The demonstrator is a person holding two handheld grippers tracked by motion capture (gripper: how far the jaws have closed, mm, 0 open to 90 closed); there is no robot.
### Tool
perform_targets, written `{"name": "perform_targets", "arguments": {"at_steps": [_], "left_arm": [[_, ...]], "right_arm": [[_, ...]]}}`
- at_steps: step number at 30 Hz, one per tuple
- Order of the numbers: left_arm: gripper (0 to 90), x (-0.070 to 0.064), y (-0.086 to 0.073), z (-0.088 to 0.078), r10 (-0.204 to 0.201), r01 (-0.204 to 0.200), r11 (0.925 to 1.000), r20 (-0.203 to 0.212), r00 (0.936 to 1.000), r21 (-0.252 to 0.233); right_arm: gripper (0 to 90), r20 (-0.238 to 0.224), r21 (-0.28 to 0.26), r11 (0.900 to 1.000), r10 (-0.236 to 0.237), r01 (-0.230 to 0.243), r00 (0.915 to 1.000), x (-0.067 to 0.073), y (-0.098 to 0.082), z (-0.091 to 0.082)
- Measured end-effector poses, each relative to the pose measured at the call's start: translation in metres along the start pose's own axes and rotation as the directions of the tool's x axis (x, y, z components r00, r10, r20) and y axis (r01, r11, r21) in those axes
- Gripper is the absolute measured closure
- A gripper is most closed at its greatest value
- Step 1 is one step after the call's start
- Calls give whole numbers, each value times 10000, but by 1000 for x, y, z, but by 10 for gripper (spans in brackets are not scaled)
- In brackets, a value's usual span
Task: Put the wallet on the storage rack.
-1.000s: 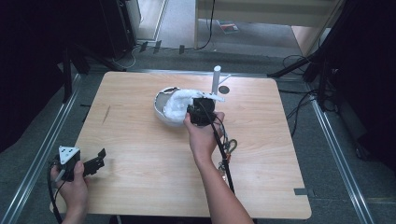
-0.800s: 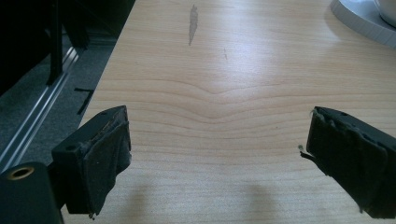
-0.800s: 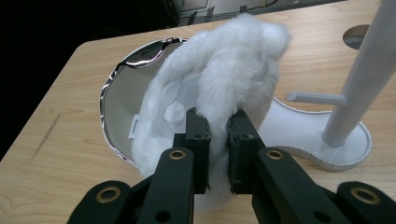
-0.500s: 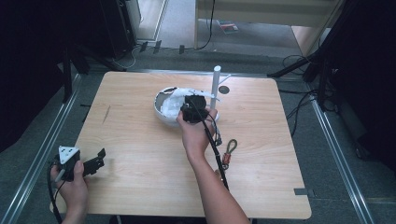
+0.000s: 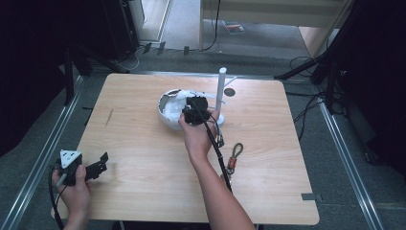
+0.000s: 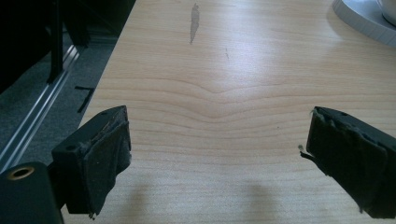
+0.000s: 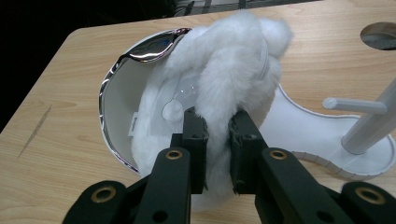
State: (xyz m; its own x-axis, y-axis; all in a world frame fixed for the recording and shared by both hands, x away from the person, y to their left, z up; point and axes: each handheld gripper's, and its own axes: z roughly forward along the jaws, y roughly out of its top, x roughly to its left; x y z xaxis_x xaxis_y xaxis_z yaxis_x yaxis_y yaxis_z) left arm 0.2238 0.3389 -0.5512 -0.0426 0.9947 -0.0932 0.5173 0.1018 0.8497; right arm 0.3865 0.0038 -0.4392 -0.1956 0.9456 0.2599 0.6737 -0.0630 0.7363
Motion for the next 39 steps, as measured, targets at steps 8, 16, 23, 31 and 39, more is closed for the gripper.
{"name": "perform_targets", "arguments": {"at_steps": [8,16,23,31,39], "left_arm": [[70,0,0,1,70,-70,10000,5,10000,31],[70,0,0,1,59,-59,10000,-8,10000,62],[70,0,0,1,64,-64,9999,-10,10000,79],[69,0,0,1,26,-26,10000,3,10000,63],[69,0,0,1,30,-30,10000,-8,10000,58]], "right_arm": [[786,-223,150,9998,-85,88,9997,1,-2,6],[776,-454,227,9994,-260,270,9986,2,-3,13],[766,-682,338,9987,-368,392,9970,0,-3,17],[604,-1107,443,9971,-570,622,9922,-4,-1,12],[472,-1072,306,9935,-1061,1099,9886,-12,-4,-3]]}}
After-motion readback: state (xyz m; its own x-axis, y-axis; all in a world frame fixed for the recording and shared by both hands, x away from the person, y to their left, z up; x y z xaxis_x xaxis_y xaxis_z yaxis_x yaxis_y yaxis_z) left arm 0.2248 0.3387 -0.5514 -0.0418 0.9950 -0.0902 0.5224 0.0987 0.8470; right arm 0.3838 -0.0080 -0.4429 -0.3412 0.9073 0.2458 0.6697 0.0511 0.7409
